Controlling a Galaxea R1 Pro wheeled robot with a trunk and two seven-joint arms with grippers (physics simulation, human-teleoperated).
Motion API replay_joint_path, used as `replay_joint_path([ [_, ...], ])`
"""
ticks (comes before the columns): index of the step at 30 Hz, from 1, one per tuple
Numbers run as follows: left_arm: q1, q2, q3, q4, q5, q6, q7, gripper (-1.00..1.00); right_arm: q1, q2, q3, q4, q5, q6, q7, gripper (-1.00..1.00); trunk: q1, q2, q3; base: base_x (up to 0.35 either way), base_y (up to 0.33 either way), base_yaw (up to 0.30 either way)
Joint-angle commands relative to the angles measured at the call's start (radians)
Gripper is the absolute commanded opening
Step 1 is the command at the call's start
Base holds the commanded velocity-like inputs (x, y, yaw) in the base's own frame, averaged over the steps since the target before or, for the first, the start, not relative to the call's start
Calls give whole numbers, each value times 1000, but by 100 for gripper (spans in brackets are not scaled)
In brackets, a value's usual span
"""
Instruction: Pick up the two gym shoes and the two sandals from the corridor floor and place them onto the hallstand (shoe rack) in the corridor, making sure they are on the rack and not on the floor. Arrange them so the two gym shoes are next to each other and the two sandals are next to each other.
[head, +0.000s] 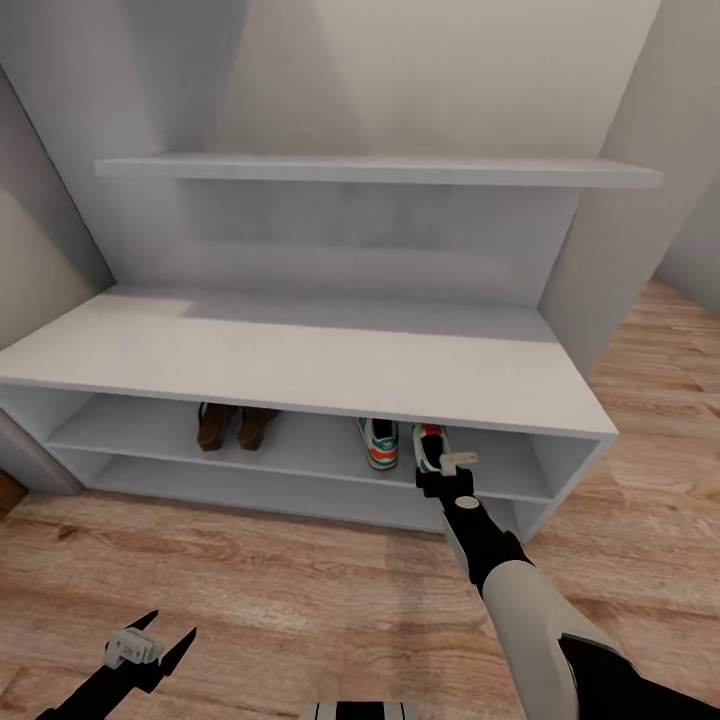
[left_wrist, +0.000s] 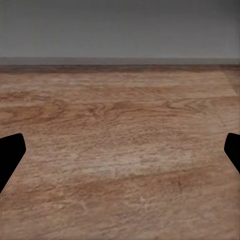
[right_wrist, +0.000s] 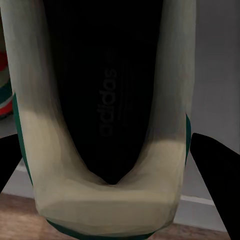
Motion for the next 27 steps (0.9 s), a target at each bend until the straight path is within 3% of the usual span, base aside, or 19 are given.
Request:
replay_joint_path([
  [1,-1,0,3,1,7,2,-9,100,-1,1,-6,0,9,-1,0,-100,0,0,-1,6,0,0],
  [8,-1,-1,3,1,7,3,-8,100,-1,1,-6,0,9,-1,0,-100,0,0,-1,158,0,0],
  [27,-1,0,3,0,7,4,-8,100,-1,1,-6,-2,9,-1,0,-100,0,0,-1,46,0,0],
])
